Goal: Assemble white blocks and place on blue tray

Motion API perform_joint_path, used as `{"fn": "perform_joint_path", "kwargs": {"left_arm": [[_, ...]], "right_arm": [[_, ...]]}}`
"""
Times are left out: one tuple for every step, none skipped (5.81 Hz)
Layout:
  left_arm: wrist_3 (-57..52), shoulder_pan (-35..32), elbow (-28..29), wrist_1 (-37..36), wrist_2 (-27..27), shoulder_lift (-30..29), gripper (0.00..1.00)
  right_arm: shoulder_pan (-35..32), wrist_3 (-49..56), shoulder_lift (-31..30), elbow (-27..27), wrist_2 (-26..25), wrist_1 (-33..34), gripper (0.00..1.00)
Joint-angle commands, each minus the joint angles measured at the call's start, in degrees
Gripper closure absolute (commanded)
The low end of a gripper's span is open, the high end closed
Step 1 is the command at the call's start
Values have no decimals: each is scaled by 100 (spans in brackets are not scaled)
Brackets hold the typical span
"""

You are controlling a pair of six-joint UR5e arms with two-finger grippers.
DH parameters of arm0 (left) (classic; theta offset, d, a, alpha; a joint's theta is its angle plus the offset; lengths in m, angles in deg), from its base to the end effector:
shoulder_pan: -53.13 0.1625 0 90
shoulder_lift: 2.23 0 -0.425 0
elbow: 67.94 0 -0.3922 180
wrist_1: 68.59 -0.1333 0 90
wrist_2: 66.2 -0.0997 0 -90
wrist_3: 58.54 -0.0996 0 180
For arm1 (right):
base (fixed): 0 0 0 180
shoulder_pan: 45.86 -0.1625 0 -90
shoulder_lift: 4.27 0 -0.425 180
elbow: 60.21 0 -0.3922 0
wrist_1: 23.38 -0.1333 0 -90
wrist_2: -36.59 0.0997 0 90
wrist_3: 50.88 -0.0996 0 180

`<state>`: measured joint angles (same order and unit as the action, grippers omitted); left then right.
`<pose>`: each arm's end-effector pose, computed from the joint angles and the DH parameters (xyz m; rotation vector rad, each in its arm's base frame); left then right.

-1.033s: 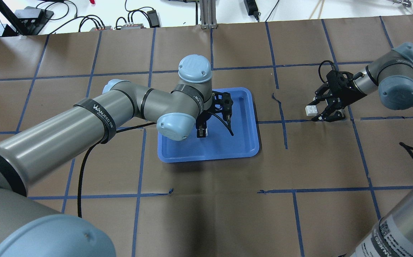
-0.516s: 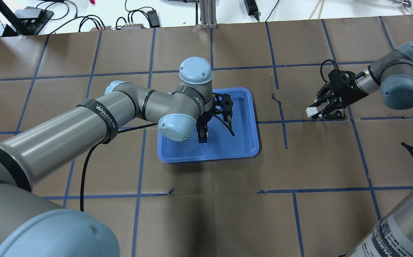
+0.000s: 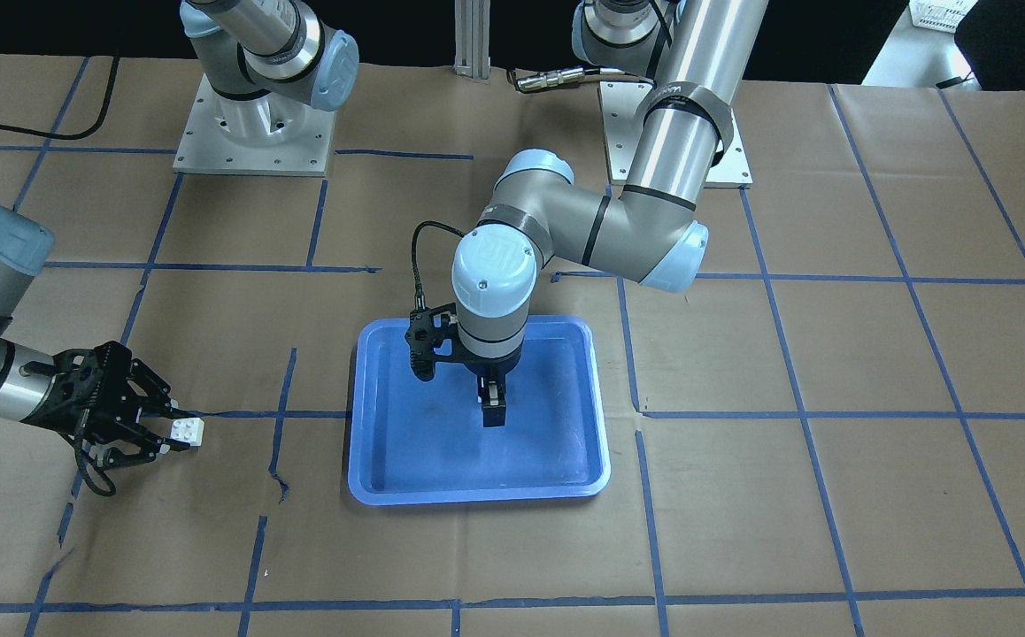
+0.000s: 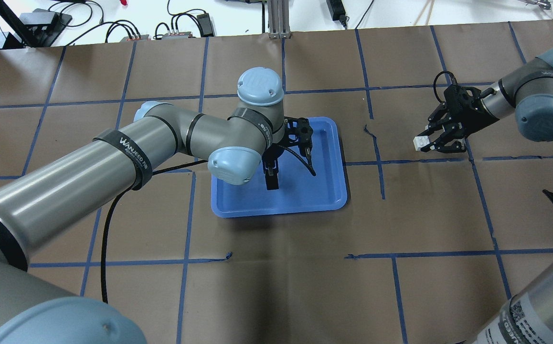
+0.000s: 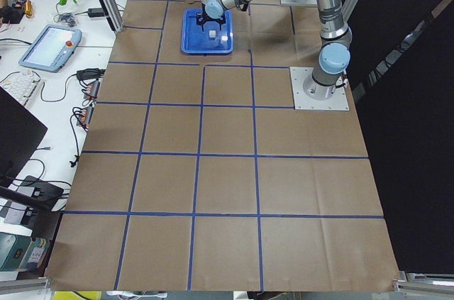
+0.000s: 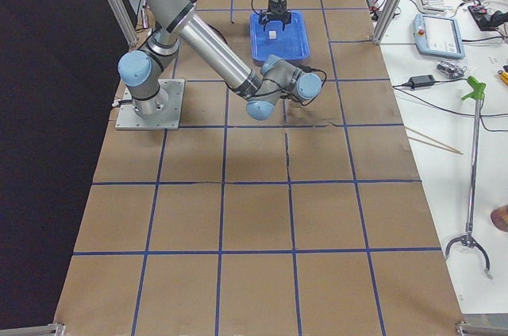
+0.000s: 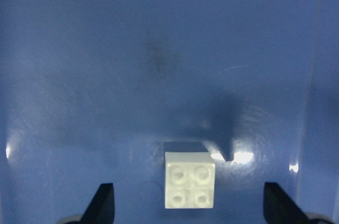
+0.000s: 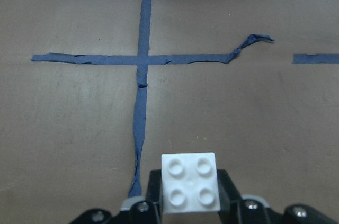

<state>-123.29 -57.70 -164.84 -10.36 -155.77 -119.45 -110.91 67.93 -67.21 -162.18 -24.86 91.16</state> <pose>-0.3438 -0.5268 0.2168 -2.1185 -2.2889 -0.0550 -0.0775 -0.5955 0.1843 -1.9118 1.9067 -0.5459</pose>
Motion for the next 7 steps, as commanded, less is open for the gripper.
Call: {"fn": "perform_joint_path", "kwargs": {"left_arm": [[59, 18, 188, 1087, 9, 722, 2], [68, 27, 337, 1686, -8, 1040, 2], [68, 27, 321, 2101, -26, 1373, 1], [68, 27, 347, 2296, -17, 1664, 2], [68, 70, 208, 2455, -17, 1910, 1], [198, 79, 355, 2805, -9, 2217, 2], [678, 227, 339, 2912, -17, 2342, 2]], "right_arm": [[-42, -262, -340, -16, 2, -28, 67], [-94, -489, -498, -42, 202, -72, 68], [-182, -604, -604, -86, 291, -72, 68], [-522, -623, -666, -200, 309, -20, 68], [-839, -623, -736, -244, 318, -11, 68], [-1068, -631, -807, -253, 318, 128, 68], [-1271, -832, -816, -349, 327, 312, 69]]}}
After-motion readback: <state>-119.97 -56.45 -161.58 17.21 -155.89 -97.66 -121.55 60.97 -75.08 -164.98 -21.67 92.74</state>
